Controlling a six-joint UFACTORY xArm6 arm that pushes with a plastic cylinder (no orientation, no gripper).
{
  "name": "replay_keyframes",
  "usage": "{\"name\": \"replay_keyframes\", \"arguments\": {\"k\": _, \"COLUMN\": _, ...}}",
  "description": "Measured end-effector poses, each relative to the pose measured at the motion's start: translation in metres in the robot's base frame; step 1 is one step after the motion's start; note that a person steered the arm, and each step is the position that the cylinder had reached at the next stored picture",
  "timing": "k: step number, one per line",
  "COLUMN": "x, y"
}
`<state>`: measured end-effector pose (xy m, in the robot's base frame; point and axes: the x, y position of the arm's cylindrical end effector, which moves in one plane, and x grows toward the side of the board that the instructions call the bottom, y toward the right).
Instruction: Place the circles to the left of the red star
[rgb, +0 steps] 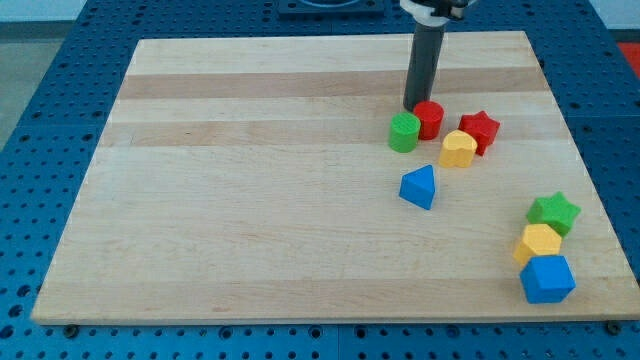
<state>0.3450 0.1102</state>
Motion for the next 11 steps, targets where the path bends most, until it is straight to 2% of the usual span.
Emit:
{"name": "replay_keyframes", "arguments": {"k": 9, "x": 0.007, "y": 0.023}}
{"name": "replay_keyframes", "arguments": {"k": 11, "x": 0.009, "y": 0.001}}
